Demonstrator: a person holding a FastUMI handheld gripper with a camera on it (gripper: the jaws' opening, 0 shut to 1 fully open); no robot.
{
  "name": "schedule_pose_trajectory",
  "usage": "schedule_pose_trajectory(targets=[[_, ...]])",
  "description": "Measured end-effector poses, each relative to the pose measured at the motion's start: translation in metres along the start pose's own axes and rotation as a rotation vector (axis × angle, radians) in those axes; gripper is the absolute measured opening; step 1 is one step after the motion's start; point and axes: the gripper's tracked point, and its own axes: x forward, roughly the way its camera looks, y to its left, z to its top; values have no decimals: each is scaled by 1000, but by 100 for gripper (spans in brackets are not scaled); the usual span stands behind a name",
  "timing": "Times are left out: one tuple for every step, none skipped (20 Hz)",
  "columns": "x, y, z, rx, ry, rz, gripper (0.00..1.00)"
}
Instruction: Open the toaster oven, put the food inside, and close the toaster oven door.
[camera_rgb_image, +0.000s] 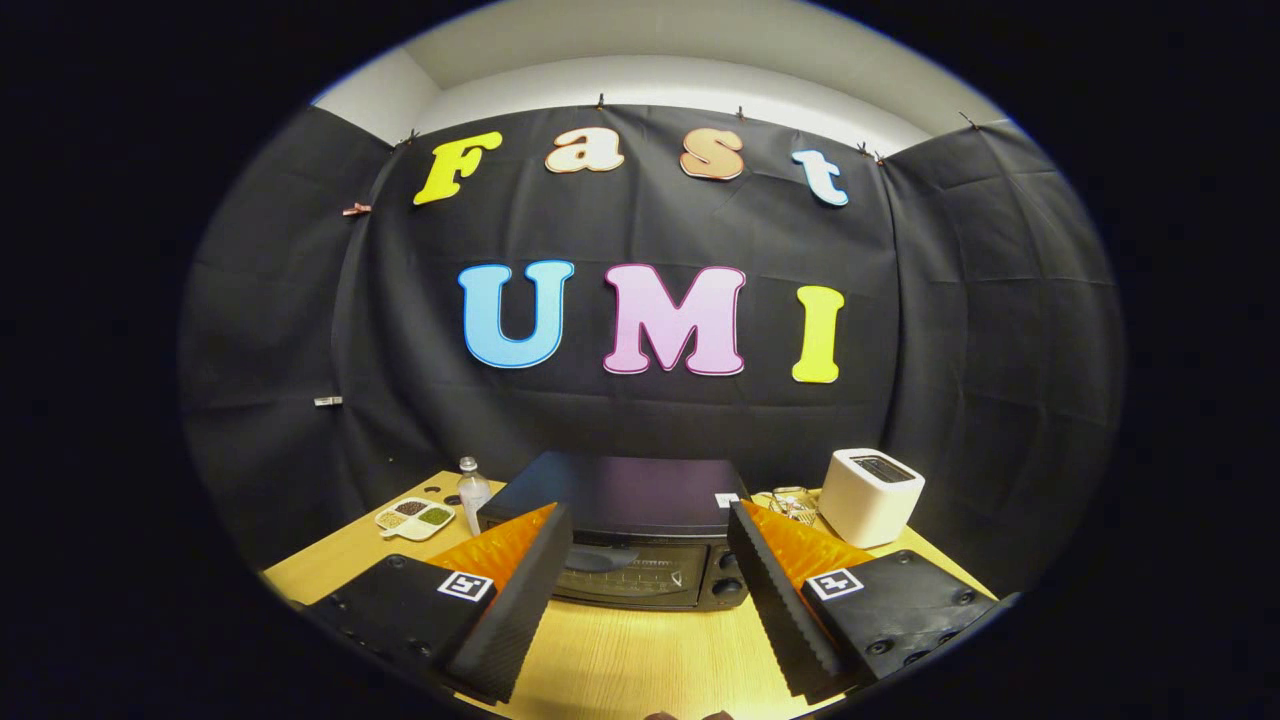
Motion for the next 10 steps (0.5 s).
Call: schedule_pose_trajectory(targets=[[3, 3, -3, 0, 12, 2, 97], [9, 5, -5, 4, 23, 1, 97], [14, 6, -7, 12, 39, -7, 97], [19, 9, -9, 21, 51, -6, 97], [25, 12, -11, 25, 61, -8, 98], [31, 14, -13, 20, 68, -11, 98], [38, 16, -14, 8, 70, -13, 98], [45, 18, -17, -5, 72, -15, 98], [51, 21, -20, -15, 79, -15, 98], [59, 25, -25, -23, 87, -12, 98]])
